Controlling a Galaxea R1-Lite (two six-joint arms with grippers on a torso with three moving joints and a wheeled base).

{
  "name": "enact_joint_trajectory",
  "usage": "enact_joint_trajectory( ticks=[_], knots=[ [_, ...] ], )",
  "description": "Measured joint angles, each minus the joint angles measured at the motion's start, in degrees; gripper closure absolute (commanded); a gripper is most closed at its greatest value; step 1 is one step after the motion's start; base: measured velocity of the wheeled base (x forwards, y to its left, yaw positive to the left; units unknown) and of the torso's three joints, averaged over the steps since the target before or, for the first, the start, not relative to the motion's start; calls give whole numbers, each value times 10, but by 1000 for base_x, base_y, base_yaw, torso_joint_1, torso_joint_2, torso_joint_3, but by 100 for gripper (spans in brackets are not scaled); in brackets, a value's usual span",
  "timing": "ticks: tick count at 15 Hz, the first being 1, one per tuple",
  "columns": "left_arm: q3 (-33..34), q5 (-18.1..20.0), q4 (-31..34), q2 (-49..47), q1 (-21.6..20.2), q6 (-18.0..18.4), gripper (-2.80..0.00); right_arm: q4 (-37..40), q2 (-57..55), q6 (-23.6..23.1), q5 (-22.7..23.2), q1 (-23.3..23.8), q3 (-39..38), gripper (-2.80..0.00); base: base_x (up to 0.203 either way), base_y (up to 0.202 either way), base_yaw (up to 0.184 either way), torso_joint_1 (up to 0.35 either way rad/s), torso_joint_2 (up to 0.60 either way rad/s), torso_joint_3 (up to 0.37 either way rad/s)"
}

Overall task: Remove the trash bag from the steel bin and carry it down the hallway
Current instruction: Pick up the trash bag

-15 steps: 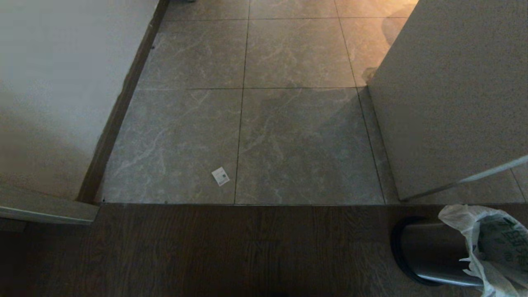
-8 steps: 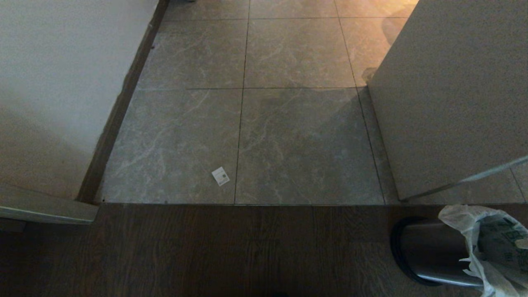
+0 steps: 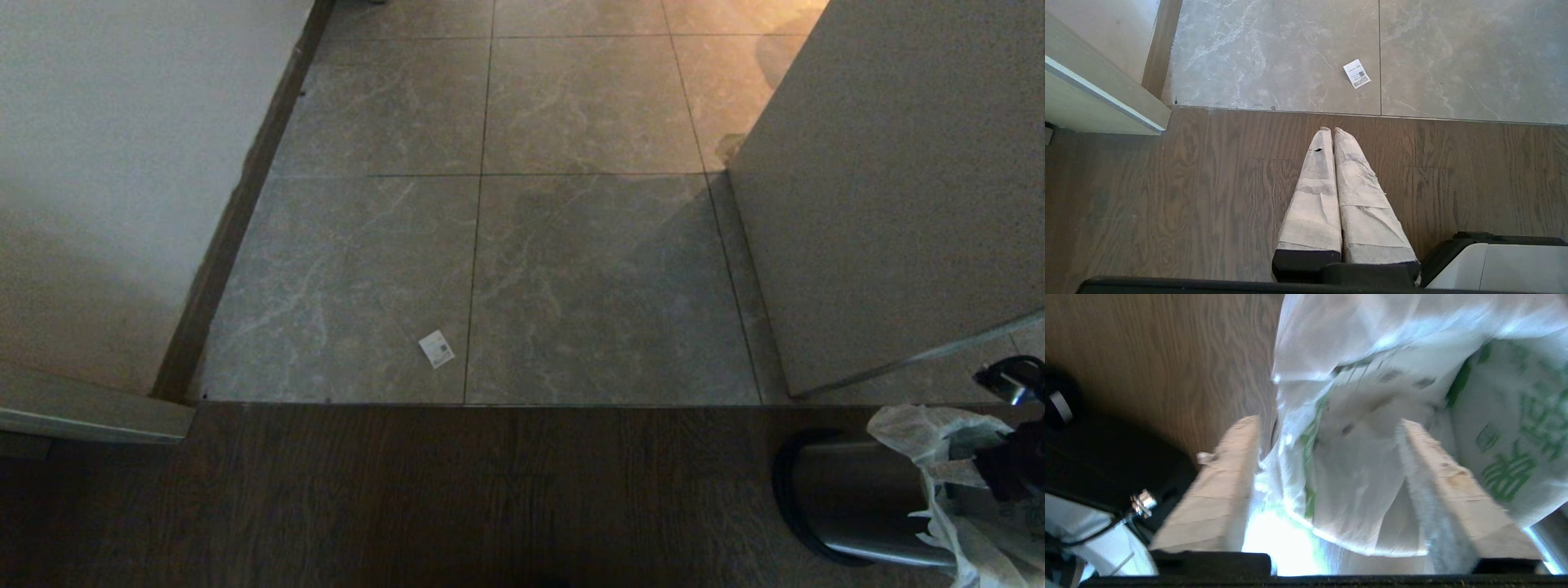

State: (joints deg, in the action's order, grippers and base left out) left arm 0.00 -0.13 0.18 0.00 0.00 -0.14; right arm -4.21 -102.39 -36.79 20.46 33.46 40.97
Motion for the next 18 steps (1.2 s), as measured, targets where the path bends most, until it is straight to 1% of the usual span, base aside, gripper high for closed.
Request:
enact_joint_trajectory(
  ticks=[2,5,10,14,18],
  knots=[
    [0,0,0,0,0,0,0,5,-3,-1,-26,-2,-11,-280,0,0,0,0,0,0],
    [0,0,0,0,0,0,0,3,-14,-8,-41,-6,-16,-280,0,0,0,0,0,0],
    [0,0,0,0,0,0,0,-21,-49,-29,-54,-7,-4,-280,0,0,0,0,0,0],
    [0,0,0,0,0,0,0,-24,-78,-42,-66,-6,16,-280,0,0,0,0,0,0],
    [0,0,0,0,0,0,0,-30,-95,-43,-69,-4,28,-280,0,0,0,0,0,0]
  ],
)
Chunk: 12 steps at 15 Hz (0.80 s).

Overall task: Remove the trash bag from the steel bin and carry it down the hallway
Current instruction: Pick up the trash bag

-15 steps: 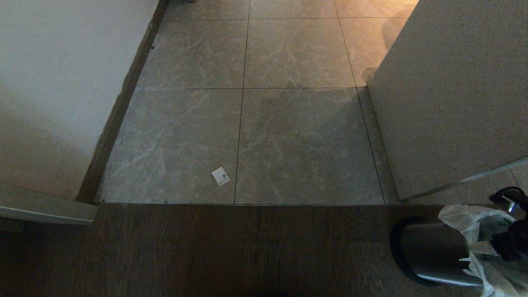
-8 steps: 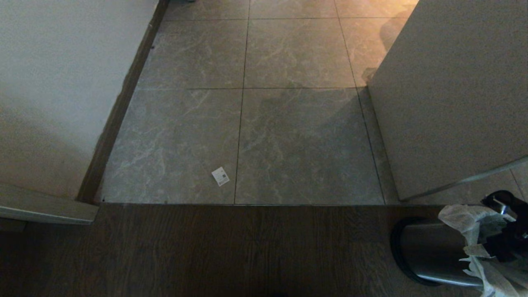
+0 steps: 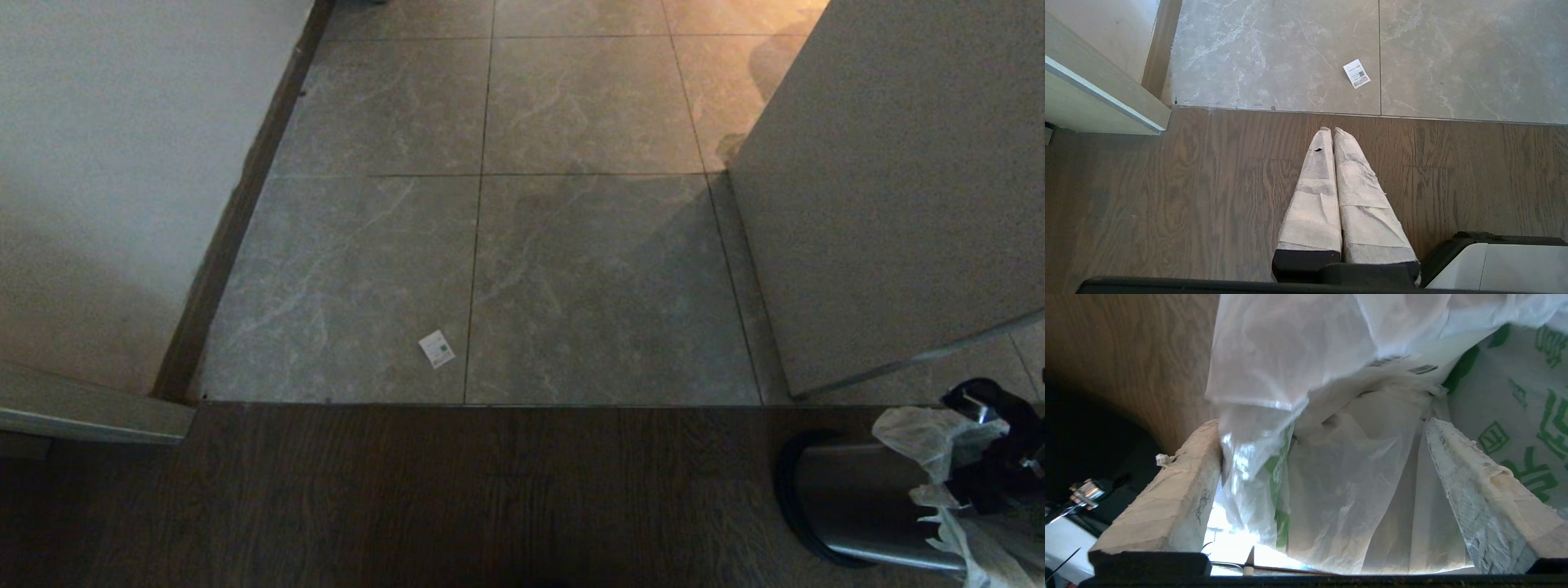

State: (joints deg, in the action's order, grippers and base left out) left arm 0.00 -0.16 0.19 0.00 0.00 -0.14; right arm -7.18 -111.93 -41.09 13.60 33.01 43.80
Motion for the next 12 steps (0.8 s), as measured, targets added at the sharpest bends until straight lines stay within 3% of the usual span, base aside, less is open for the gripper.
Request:
enact_joint_trajectory(
  ticks=[12],
  knots=[
    [0,0,0,0,0,0,0,74,44,0,0,0,-6,-280,0,0,0,0,0,0]
  ],
)
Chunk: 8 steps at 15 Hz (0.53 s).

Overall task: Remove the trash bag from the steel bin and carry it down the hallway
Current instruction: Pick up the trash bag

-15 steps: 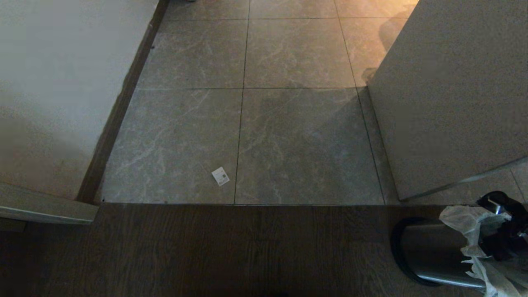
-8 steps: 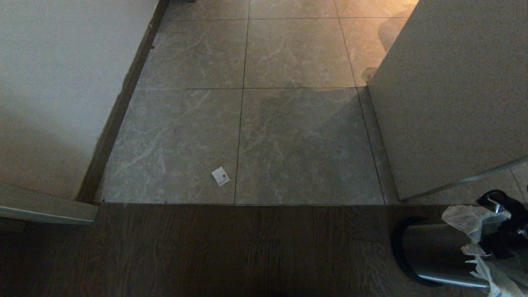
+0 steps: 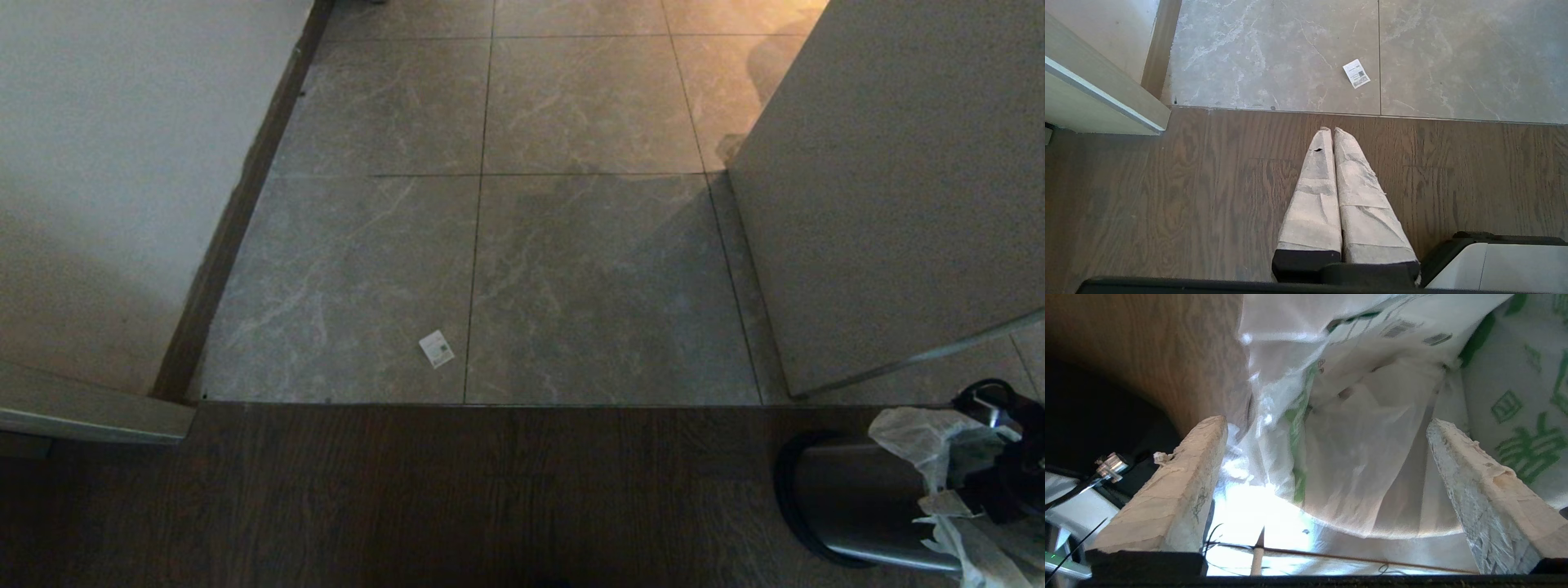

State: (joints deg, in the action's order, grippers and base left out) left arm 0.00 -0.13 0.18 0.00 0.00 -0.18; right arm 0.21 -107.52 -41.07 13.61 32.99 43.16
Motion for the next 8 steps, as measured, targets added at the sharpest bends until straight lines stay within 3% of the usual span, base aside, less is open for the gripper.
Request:
enact_joint_trajectory(
  ticks=[6,8],
  knots=[
    [0,0,0,0,0,0,0,-1,23,-3,-6,12,-15,-280,0,0,0,0,0,0],
    [0,0,0,0,0,0,0,-1,23,-24,-24,25,-13,-280,0,0,0,0,0,0]
  ],
)
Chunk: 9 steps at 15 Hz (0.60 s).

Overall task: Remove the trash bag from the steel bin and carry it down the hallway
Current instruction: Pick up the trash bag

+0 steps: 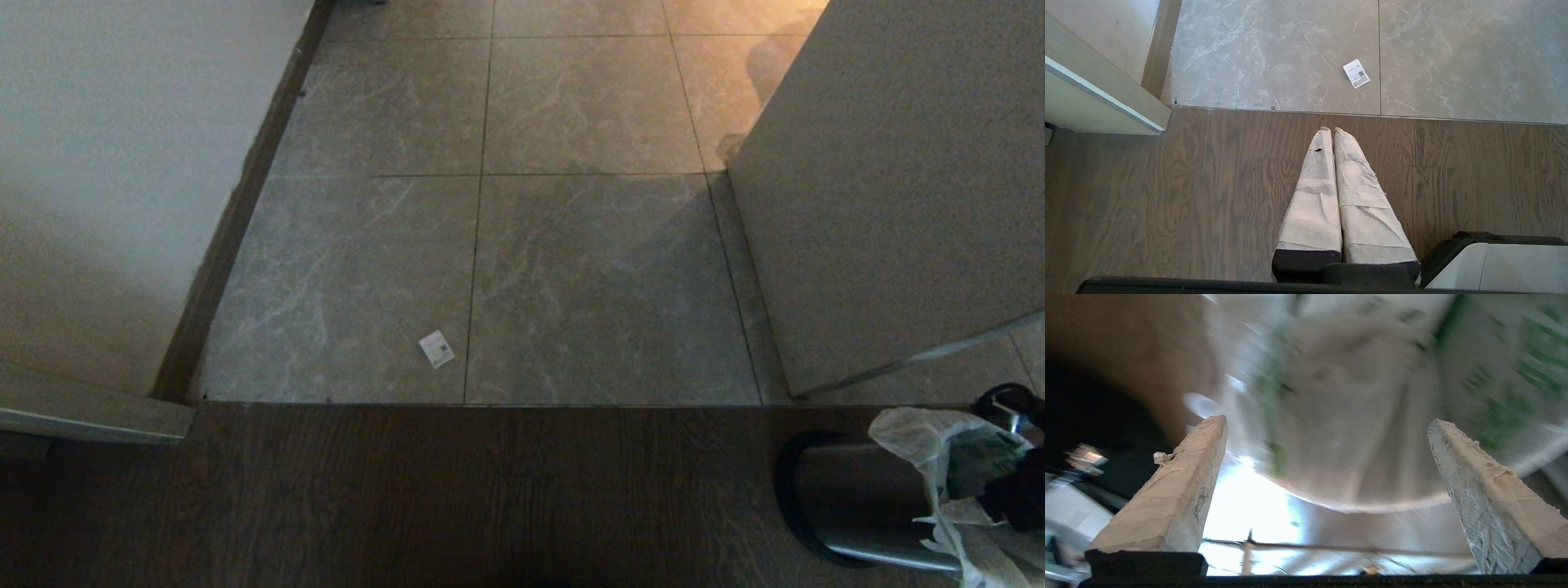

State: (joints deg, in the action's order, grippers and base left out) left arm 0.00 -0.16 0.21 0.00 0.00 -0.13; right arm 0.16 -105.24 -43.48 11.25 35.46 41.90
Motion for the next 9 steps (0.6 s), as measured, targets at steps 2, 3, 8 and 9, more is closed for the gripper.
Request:
enact_joint_trajectory(
  ticks=[2,3,8,9],
  knots=[
    [0,0,0,0,0,0,0,0,-4,-14,-8,10,4,-280,0,0,0,0,0,0],
    [0,0,0,0,0,0,0,0,-7,-15,-8,12,6,-280,0,0,0,0,0,0],
    [0,0,0,0,0,0,0,5,-22,-10,1,14,10,-280,0,0,0,0,0,0],
    [0,0,0,0,0,0,0,8,-24,-10,7,14,11,-280,0,0,0,0,0,0]
  ],
)
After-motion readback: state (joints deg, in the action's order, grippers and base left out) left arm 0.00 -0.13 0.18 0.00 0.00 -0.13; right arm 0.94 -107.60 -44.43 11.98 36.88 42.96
